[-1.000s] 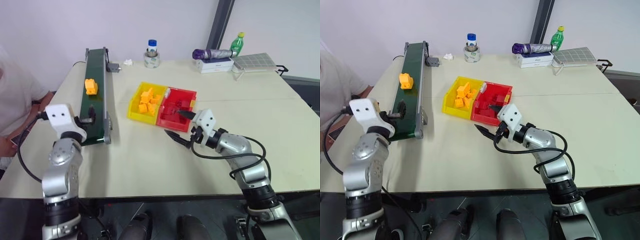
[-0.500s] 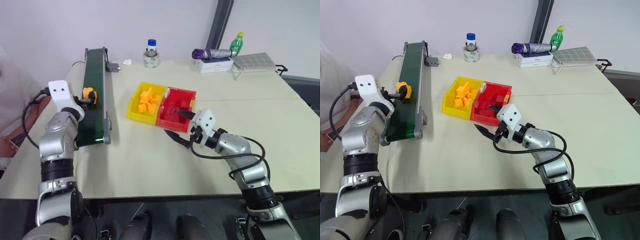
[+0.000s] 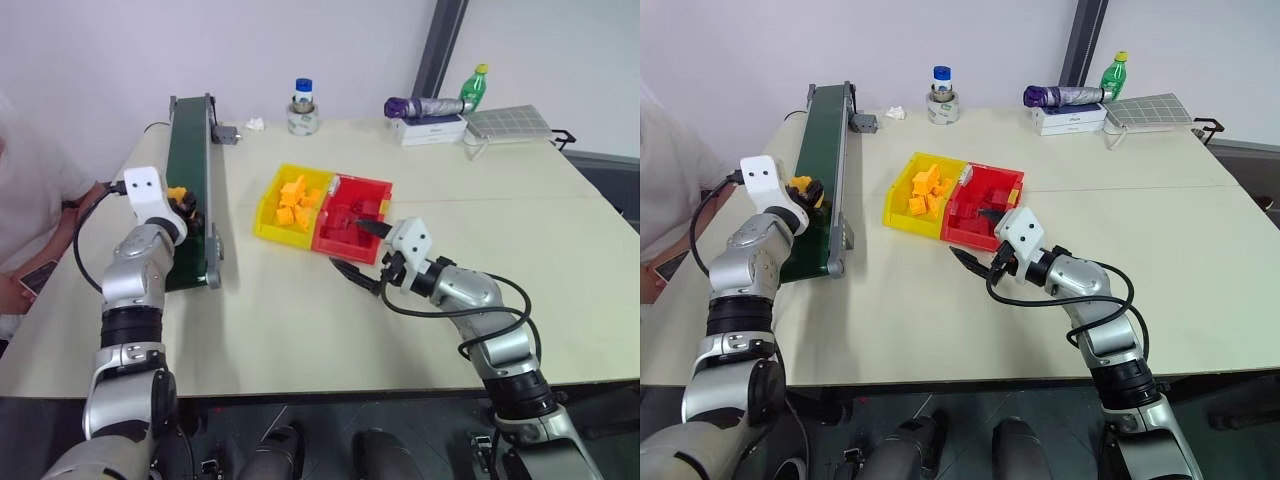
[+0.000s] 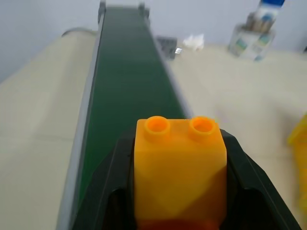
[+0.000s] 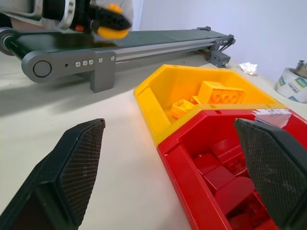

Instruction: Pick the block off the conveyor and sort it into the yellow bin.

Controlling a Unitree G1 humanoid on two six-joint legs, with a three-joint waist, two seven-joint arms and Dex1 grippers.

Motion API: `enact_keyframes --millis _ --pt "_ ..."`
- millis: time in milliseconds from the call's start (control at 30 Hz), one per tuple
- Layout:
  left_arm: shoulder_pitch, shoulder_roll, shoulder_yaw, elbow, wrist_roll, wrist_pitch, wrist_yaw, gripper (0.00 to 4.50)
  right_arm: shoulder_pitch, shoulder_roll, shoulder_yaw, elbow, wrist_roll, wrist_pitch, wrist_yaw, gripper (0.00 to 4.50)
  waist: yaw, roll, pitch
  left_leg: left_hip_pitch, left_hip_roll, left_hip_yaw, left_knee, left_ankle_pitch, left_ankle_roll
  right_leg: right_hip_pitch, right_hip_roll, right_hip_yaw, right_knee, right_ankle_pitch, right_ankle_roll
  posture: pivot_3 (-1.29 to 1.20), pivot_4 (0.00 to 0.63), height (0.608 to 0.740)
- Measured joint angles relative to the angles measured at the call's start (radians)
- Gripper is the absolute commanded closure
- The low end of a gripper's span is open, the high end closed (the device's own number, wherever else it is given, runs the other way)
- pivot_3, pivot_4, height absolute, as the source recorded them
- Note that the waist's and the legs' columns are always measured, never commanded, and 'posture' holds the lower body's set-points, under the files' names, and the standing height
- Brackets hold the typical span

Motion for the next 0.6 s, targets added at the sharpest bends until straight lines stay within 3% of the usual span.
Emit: enact_keyframes --millis 133,300,567,600 --pt "-0.042 -0.049 -0.044 -0.069 -0.011 -0.027 -0.041 3.13 0.0 0.001 0.001 0.0 0.0 0.0 0.0 0.0 0.001 0.0 0.0 0.0 0.0 0.0 0.0 0.0 0.0 0.001 0.0 0.0 0.0 0.0 0.0 0.0 0.15 0.74" --pt "-0.134 -0.196 -0.137 0.0 0.006 -0.073 -0.06 3.13 -0.005 0.005 0.006 0.003 -0.001 -0.001 0.0 0.0 0.001 0.0 0.0 0.0 -0.001 0.0 0.001 0.0 0.0 0.001 0.0 0.0 0.0 0.0 0.0 0.0 0.15 0.74" --pt "-0.344 -0.285 -0.202 0.439 0.112 -0.288 -0.004 3.13 0.003 -0.005 0.006 -0.008 -0.007 0.001 -0.009 0.0 -0.006 0.0 0.0 0.0 0.0 0.001 0.001 0.001 0.002 0.0 0.001 0.0 0.001 0.0 0.002 0.0 0.15 0.74" --pt "-0.361 -0.288 -0.201 0.49 0.12 -0.32 0.005 2.63 0.012 -0.007 0.005 -0.013 -0.008 0.001 -0.012 0.0 -0.003 -0.001 0.0 0.0 0.0 0.001 0.001 0.001 0.002 0.0 0.001 0.0 0.001 0.0 0.002 0.0 0.15 0.74"
